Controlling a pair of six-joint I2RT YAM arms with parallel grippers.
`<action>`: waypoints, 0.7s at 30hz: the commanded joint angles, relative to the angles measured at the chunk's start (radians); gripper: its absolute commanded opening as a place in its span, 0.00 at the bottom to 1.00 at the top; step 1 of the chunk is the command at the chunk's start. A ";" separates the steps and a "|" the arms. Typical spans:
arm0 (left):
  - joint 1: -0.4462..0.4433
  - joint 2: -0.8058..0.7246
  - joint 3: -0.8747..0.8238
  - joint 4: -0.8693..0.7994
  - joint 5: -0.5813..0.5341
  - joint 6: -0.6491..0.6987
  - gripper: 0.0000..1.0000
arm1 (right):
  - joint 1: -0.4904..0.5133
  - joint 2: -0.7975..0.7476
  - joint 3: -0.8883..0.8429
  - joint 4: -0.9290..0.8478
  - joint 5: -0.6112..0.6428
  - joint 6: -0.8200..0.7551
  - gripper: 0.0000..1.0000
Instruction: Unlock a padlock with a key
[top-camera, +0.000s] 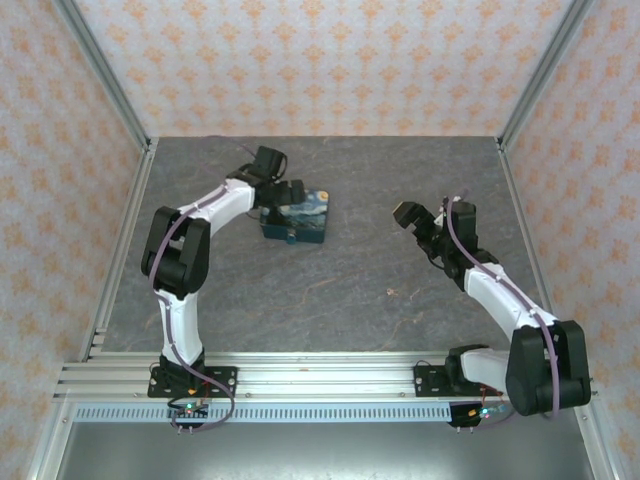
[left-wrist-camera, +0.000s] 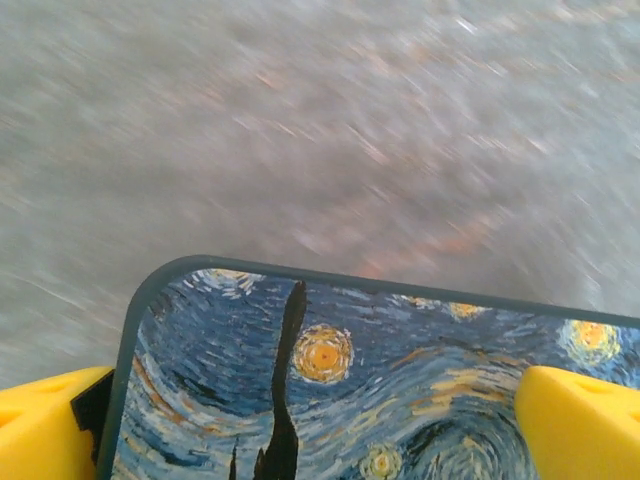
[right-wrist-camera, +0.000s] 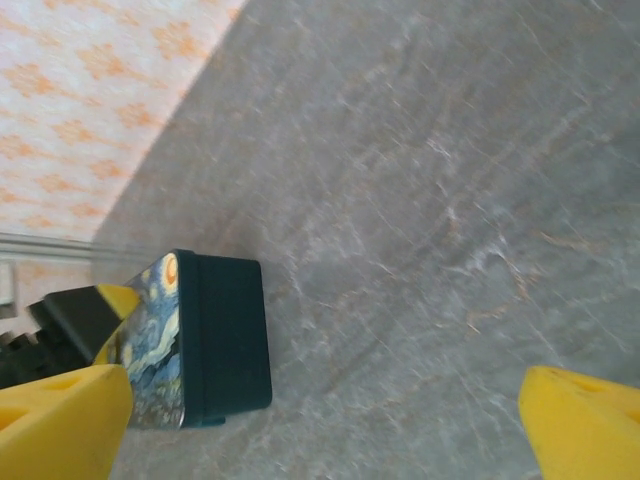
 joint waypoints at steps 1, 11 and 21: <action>-0.099 0.010 -0.124 -0.058 0.020 -0.145 1.00 | 0.004 0.048 0.040 -0.126 0.021 -0.043 0.99; -0.172 -0.224 -0.242 -0.057 -0.119 -0.287 1.00 | 0.026 0.059 0.092 -0.257 -0.054 -0.071 0.99; -0.172 -0.390 -0.397 0.033 -0.021 -0.284 1.00 | 0.176 0.058 0.060 -0.149 -0.039 0.046 0.99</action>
